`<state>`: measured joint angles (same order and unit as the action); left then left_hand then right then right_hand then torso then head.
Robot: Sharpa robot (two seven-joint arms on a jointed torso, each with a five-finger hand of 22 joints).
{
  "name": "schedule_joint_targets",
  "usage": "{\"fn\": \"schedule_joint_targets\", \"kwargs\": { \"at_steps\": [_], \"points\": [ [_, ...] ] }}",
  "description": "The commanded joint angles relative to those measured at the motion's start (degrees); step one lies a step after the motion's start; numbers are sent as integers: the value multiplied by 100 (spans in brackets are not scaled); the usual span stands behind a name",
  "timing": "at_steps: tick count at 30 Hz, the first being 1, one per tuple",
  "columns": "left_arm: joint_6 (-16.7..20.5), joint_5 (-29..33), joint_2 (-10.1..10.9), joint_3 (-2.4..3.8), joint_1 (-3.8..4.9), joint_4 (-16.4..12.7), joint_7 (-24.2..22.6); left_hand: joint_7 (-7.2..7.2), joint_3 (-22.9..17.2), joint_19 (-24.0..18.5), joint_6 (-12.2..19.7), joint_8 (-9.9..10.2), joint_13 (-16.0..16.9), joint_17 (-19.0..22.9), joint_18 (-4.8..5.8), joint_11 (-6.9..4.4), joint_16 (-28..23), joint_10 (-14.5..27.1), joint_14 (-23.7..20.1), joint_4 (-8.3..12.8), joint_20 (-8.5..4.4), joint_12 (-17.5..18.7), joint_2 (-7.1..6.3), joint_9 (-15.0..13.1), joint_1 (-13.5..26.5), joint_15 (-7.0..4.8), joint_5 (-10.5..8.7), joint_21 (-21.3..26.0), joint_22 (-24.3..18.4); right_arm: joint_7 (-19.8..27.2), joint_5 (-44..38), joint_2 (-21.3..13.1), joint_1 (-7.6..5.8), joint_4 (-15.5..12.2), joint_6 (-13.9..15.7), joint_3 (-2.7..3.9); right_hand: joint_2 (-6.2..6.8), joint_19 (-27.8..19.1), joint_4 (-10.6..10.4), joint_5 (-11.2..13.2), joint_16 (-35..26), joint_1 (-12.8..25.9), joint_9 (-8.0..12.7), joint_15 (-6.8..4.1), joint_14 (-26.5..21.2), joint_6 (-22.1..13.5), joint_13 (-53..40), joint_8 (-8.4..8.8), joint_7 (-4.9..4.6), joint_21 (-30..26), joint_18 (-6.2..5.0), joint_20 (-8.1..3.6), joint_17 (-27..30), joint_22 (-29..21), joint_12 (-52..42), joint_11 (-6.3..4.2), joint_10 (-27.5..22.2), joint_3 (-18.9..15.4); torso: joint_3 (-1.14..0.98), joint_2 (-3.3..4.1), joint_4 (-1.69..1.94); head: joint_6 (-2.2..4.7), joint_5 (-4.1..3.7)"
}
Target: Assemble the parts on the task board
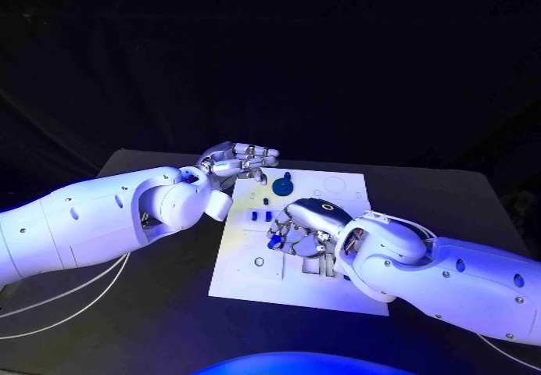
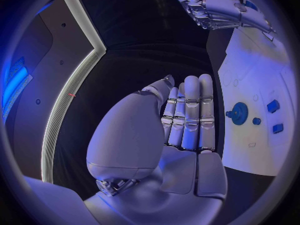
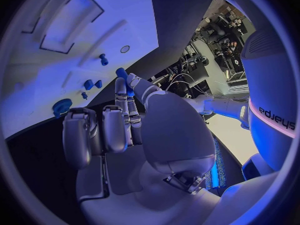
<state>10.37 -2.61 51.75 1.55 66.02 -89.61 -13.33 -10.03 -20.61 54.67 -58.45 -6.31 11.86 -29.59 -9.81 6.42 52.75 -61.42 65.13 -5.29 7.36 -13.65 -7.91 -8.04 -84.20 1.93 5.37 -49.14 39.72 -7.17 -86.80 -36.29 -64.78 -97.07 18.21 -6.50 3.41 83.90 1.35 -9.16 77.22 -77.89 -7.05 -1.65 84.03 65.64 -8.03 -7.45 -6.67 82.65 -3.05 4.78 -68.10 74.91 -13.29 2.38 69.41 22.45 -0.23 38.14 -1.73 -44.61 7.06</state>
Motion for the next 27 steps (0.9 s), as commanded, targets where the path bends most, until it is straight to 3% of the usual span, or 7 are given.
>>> {"fn": "schedule_joint_targets", "kwargs": {
  "at_steps": [1, 5, 18, 27],
  "points": [
    [-80, 25, -22, -1, 5, 9, -33, -1, 11, 49, 22, -39, 7, 10, -75, -16, 40, 43, -23, 12, -3, -39, 27, 7, -36, 3, -8, 19, -8, 125, -86, 144, 58, 98, -37, -17, -1, 149, -18, -49, 1, 39, -213, -14, 206, 91, 2, -71, 55, -12, 104, -39, 12, 1008, 40, 14, -21, 13, -3, 5, 10, -24, 61],
    [-74, 25, -31, -4, 5, 9, -33, -1, 13, 49, 23, -40, 8, 11, -75, -15, 40, 43, -23, 11, -3, -41, 28, 8, -34, 4, -8, 20, -8, 129, -121, 312, 137, 244, -76, -46, 0, 145, -15, -57, -3, 38, -216, -13, 205, 85, 2, -69, 51, -19, 102, -38, 19, 1004, 44, 17, -25, 15, 6, 10, 1, -36, 93],
    [-85, 26, -43, -5, 6, -4, -21, -1, 13, 49, 23, -40, 8, 11, -75, -15, 40, 43, -23, 11, -3, -41, 28, 8, -34, 4, -8, 20, -8, 94, -237, 608, 304, 603, -213, -90, 0, 144, -10, -81, -3, 36, -221, -8, 204, 73, 2, -64, 42, -20, 102, -36, 21, 1004, 52, 23, -32, 21, -6, 11, 13, -98, 162],
    [-88, 26, -38, -5, 6, -4, -14, -2, 20, 50, 22, -44, 9, 14, -74, -14, 41, 43, -25, 8, -2, -47, 31, 8, -27, 5, -10, 22, -9, 102, -264, 650, 357, 666, -312, -95, 1, 142, -9, -84, -5, 36, -222, -8, 203, 72, 2, -63, 40, -23, 101, -36, 23, 1002, 53, 24, -33, 21, -1, 7, 6, -100, 159]
  ]
}}
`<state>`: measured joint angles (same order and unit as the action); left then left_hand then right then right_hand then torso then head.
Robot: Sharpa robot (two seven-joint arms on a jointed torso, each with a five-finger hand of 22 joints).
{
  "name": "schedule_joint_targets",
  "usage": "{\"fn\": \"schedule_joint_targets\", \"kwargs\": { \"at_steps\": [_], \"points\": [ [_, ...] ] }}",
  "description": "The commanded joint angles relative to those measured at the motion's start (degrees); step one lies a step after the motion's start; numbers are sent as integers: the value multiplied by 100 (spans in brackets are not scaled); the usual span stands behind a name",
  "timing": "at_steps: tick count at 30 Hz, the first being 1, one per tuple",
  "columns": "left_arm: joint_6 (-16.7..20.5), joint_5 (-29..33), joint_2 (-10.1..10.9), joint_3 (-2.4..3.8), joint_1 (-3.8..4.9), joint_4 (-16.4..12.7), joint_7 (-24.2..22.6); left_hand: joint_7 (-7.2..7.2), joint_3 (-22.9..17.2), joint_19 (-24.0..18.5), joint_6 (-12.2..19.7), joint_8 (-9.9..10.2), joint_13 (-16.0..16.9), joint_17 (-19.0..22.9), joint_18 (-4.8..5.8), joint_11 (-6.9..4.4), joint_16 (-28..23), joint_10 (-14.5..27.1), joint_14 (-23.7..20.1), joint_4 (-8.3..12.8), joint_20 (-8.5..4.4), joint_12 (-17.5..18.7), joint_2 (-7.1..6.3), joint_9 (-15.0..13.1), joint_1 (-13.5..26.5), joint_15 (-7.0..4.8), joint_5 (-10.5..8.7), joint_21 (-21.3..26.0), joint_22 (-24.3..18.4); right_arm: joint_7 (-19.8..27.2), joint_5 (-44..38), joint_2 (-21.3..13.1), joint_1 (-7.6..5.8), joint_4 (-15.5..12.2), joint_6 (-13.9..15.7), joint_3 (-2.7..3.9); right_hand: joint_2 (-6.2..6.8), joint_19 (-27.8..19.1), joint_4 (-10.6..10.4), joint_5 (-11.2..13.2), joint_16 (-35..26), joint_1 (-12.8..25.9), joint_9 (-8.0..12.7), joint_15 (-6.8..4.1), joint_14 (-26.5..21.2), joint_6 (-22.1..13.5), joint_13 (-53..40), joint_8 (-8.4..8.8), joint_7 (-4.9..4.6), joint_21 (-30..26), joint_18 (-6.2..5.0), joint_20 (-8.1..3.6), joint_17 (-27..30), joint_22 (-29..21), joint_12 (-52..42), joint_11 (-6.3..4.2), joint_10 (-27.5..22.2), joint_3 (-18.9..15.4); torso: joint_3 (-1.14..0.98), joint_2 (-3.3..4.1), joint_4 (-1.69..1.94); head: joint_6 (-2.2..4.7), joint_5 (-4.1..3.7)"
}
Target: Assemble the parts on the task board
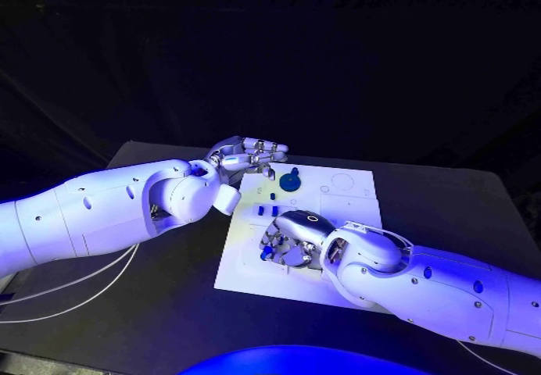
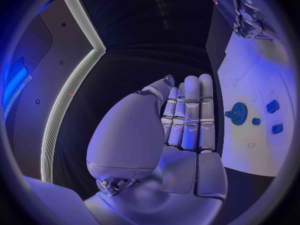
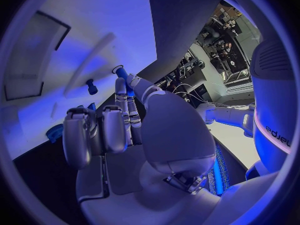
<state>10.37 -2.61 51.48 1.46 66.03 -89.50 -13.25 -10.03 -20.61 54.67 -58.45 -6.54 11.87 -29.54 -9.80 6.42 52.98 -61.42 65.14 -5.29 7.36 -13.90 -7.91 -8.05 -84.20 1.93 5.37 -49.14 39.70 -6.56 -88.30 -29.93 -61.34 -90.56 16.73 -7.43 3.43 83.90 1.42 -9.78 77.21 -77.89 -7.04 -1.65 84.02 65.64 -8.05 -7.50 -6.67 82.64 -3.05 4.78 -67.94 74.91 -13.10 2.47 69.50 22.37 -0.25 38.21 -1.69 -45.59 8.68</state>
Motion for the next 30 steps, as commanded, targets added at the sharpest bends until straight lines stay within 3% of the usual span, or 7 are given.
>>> {"fn": "schedule_joint_targets", "kwargs": {
  "at_steps": [1, 11, 21, 25, 30],
  "points": [
    [-90, 26, -12, 4, 6, -15, -21, -2, 20, 50, 22, -21, 8, 9, -75, -14, 19, 43, -25, 9, -3, -22, 31, 9, -27, 5, -10, 22, -7, 38, -118, 17, 16, 24, -175, -2, -1, 142, -17, -22, -4, 36, -222, -8, 204, 72, 5, -58, 40, -23, 101, -36, 8, 1003, 35, 14, -42, 29, 0, -1, 3, -6, -3],
    [-85, 26, -4, 4, 6, -20, -16, -2, 20, 50, 22, -21, 8, 9, -75, -14, 19, 43, -25, 9, -3, -22, 31, 9, -27, 5, -10, 22, -7, -66, -250, 28, 27, 81, -334, -5, 0, 142, -16, -28, -5, 38, -225, -6, 203, 70, 4, -58, 38, -24, 101, -35, 9, 1003, 36, 16, -43, 30, 3, -1, 0, -18, 6],
    [-97, 26, 4, 4, 7, -29, -2, -2, 20, 50, 22, -21, 8, 9, -75, -14, 19, 43, -25, 9, -3, -22, 31, 9, -27, 5, -10, 22, -7, -250, -502, 67, 37, 89, -268, -7, 13, 132, -11, -43, -16, 43, -230, -3, 199, 64, 3, -55, 32, -39, 97, -33, 28, 994, 40, 20, -44, 26, 2, -1, 2, -3, -11],
    [-95, 26, 6, 4, 7, -32, -3, -2, 20, 50, 22, -21, 8, 9, -75, -14, 19, 43, -25, 9, -3, -22, 31, 9, -27, 5, -10, 22, -7, -282, -523, 125, 45, 114, -293, -9, 74, 115, -35, -59, -23, 119, -220, 34, 195, -78, 15, 26, -30, -68, 91, -11, 41, 980, 100, 69, -130, 2, 4, -4, 0, 3, -17],
    [-101, 26, 3, 4, 7, -41, -4, -2, 20, 50, 22, -21, 8, 9, -75, -14, 19, 43, -25, 9, -3, -22, 31, 9, -27, 5, -10, 22, -7, -326, -518, 180, 64, 164, -299, -14, 250, 74, -122, -30, -35, 321, -171, 109, 186, -374, 15, 206, -138, -137, 76, 47, 67, 943, 144, 157, -263, -138, 5, -1, 3, 1, -35]
  ]
}}
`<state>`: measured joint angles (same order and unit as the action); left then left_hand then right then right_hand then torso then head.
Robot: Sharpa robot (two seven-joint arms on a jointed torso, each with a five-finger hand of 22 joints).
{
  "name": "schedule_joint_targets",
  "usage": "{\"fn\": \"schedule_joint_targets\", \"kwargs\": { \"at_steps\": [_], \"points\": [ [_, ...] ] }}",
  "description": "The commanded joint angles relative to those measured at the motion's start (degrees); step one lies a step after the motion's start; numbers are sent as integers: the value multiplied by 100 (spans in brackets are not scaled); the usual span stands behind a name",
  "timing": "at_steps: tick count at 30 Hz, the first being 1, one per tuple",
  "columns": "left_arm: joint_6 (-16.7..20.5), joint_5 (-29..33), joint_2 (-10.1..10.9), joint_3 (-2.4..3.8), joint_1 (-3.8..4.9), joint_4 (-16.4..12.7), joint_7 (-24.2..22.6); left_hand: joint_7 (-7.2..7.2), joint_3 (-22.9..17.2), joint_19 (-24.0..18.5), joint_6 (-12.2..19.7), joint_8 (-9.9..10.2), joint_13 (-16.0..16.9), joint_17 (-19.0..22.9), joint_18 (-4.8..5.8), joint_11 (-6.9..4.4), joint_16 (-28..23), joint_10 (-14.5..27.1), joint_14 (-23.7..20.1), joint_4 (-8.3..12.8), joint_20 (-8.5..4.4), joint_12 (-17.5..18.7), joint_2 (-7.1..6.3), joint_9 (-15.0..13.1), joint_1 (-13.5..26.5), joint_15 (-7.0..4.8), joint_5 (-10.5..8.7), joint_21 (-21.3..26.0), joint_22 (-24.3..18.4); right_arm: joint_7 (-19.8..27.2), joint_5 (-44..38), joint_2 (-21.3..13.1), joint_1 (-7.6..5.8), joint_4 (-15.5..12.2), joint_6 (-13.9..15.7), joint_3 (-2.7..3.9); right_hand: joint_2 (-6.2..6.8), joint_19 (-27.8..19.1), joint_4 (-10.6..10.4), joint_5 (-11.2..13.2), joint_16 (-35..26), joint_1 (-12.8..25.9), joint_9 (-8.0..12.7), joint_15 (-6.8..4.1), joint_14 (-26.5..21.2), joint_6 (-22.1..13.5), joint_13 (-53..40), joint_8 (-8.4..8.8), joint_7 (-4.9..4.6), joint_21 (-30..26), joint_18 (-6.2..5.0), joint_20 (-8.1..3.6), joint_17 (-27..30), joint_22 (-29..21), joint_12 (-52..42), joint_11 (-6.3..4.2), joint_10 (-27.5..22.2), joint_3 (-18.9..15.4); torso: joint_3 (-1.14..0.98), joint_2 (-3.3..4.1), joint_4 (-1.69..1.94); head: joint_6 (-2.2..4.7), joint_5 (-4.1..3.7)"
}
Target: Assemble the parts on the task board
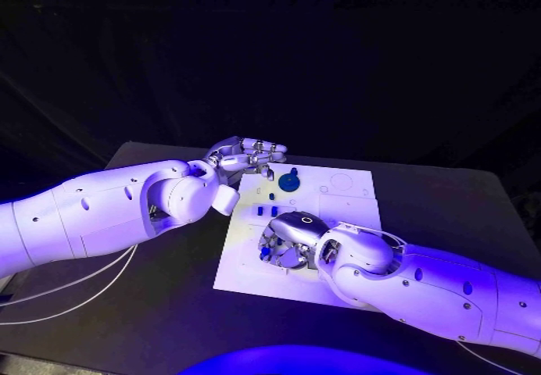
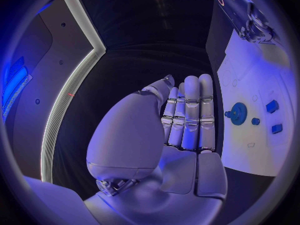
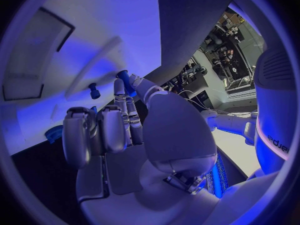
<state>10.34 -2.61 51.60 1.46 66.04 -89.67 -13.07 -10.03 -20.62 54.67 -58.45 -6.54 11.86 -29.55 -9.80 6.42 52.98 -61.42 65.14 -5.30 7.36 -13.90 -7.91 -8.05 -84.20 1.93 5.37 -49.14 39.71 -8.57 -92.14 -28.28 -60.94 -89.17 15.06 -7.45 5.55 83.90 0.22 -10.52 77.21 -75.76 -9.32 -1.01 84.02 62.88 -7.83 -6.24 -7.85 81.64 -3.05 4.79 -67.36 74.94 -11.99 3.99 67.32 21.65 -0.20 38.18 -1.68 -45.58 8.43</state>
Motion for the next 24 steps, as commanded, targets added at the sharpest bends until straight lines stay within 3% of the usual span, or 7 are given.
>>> {"fn": "schedule_joint_targets", "kwargs": {
  "at_steps": [1, 5, 14, 20, 24],
  "points": [
    [-98, 26, -9, 4, 6, -24, -21, -2, 21, 50, 22, -21, 9, 9, -75, -14, 19, 43, -25, 9, -2, -22, 31, 9, -27, 5, -10, 22, -8, -132, -133, 18, 28, 30, -123, -13, 84, 67, -21, 60, -35, 149, 74, 61, 184, -188, -12, 135, -42, -48, 74, 61, 12, 935, 34, 21, -70, -110, -1, 1, 5, -1, -10],
    [-102, 26, -4, 4, 6, -25, -8, -1, 30, 50, 23, -26, 11, 15, -74, -14, 19, 47, -29, 8, -1, -31, 37, 11, -23, 6, -10, 26, -10, -138, -126, 16, 36, 43, -87, -14, 151, 61, -48, 68, -31, 194, 113, 79, 181, -387, -31, 244, -56, -61, 70, 90, 13, 931, 14, 41, -106, -193, -3, -5, 1, -3, -7],
    [-109, 26, 7, 4, 6, -32, 6, -2, 30, 50, 23, -27, 12, 17, -74, -14, 19, 48, -30, 7, -1, -33, 43, 11, -22, 6, -9, 28, -10, -85, -96, -19, 47, 46, 56, -15, 217, 67, -81, 72, -22, 216, 171, 63, 178, -676, -74, 270, -31, -59, 69, 98, 10, 942, -36, 16, -153, -322, -4, -5, -5, -6, -8],
    [-109, 26, 15, 4, 6, -31, 9, -2, 30, 50, 23, -27, 12, 17, -74, -14, 19, 48, -30, 7, -1, -33, 43, 11, -22, 6, -9, 28, -10, -1, -49, -110, 50, -53, 364, -14, 231, 73, -106, 80, -18, 184, 272, 20, 176, -1124, -153, 272, 30, -61, 69, 61, 14, 954, -140, -39, -235, -483, -4, -2, -7, 11, -29],
    [-110, 26, 17, 4, 6, -25, 9, -2, 30, 50, 23, -27, 12, 17, -74, -14, 19, 48, -30, 7, -1, -33, 43, 11, -22, 6, -9, 28, -10, 52, 17, -284, 42, -237, 550, -5, 231, 74, -102, 72, -24, 156, 295, 9, 174, -1206, -185, 266, 43, -65, 69, 51, 25, 955, -191, -54, -229, -526, -3, -10, 1, 42, -60]
  ]
}}
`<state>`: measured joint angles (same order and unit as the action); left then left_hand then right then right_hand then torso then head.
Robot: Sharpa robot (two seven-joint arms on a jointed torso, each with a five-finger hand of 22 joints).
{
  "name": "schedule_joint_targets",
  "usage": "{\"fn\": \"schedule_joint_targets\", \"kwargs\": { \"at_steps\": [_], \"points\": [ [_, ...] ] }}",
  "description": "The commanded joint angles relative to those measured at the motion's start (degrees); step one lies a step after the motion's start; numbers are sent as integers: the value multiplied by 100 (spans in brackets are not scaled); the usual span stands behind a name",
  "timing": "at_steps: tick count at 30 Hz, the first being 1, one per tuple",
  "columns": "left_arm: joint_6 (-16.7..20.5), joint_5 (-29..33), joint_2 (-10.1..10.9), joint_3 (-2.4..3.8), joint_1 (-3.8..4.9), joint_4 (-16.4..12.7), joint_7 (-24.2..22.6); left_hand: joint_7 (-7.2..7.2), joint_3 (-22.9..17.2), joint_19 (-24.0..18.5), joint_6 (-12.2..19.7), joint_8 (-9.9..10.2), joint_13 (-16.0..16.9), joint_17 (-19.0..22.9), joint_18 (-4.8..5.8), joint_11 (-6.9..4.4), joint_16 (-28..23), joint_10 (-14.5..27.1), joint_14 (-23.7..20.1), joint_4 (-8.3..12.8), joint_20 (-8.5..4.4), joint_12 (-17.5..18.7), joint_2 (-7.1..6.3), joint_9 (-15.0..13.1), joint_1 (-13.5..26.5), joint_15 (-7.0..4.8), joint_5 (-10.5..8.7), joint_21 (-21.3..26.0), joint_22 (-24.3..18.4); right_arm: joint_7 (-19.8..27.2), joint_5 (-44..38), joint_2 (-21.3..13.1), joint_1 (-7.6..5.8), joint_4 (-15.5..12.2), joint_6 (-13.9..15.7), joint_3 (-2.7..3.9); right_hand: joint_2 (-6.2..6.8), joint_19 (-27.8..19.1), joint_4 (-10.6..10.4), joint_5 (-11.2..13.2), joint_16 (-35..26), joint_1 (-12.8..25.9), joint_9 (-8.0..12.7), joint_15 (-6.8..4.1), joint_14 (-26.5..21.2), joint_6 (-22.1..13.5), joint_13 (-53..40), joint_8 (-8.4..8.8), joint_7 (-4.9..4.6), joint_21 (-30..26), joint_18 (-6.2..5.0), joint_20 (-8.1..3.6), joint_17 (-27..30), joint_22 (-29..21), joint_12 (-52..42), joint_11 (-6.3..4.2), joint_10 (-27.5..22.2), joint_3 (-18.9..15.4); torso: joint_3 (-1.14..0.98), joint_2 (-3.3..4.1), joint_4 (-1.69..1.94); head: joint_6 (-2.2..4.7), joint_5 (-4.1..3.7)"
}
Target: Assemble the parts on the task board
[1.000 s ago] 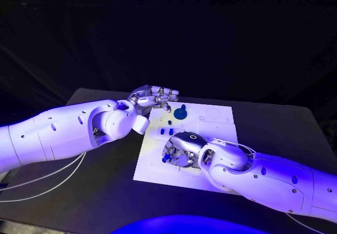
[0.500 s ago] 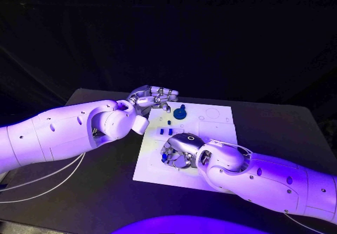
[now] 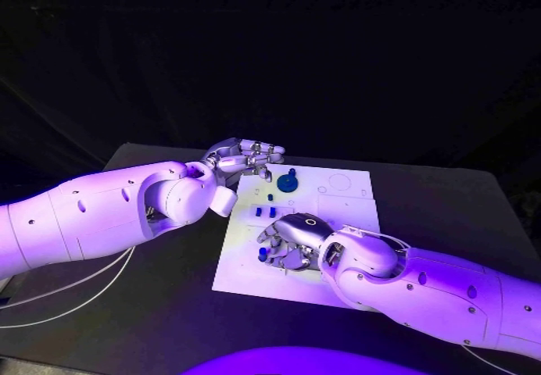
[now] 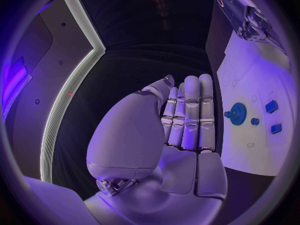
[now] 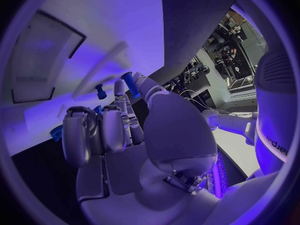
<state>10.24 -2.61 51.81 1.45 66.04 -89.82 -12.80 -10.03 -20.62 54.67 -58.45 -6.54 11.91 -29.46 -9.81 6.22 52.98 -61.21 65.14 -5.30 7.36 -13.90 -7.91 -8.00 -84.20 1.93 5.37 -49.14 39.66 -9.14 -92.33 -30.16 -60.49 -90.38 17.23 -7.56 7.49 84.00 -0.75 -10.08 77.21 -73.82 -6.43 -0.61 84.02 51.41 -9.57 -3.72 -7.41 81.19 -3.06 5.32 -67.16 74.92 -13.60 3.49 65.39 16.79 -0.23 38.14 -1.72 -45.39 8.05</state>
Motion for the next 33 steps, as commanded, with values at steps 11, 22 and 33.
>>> {"fn": "schedule_joint_targets", "kwargs": {
  "at_steps": [11, 22, 33],
  "points": [
    [-103, 26, 20, -2, 5, 9, -14, -1, 31, 49, 24, -30, 7, 11, -74, 5, 18, 31, -34, 10, -1, -38, 50, 7, -26, 6, -8, 31, -7, 323, 1820, -1331, -421, -1003, 560, 87, -56, 34, -129, -178, -105, 3, -145, -28, 152, 727, -278, -414, -70, -97, 53, 6, 137, 925, -505, -5, 455, -206, 6, -29, -23, 109, -209],
    [-96, 27, 45, -35, 3, 22, -24, 15, 40, 47, 16, -41, 12, 18, -74, -3, 17, 18, -41, 12, 0, -56, 58, 6, -27, 4, -8, 37, -10, -492, 2365, -2917, -674, -1688, 255, 57, -249, 482, -897, -1152, 682, 615, -760, -246, 389, 1030, -5423, -845, 238, 673, 251, -205, -1100, 1397, -5511, -303, 1195, -1296, 31, -113, -133, 129, -511],
    [-107, 28, 43, -59, 1, 41, -32, 14, 44, 47, 17, -41, 12, 19, -75, -3, 17, 19, -42, 12, 0, -58, 55, 7, -24, 3, -9, 38, -11, -1277, 1342, -3421, -416, -1991, 157, 0, -272, 600, -1237, -1001, 875, 582, -1168, -250, 437, 929, -6291, -1006, 238, 881, 306, -210, -1448, 1508, -6181, -279, 1389, -1857, 40, -143, -180, 88, -617]
  ]
}}
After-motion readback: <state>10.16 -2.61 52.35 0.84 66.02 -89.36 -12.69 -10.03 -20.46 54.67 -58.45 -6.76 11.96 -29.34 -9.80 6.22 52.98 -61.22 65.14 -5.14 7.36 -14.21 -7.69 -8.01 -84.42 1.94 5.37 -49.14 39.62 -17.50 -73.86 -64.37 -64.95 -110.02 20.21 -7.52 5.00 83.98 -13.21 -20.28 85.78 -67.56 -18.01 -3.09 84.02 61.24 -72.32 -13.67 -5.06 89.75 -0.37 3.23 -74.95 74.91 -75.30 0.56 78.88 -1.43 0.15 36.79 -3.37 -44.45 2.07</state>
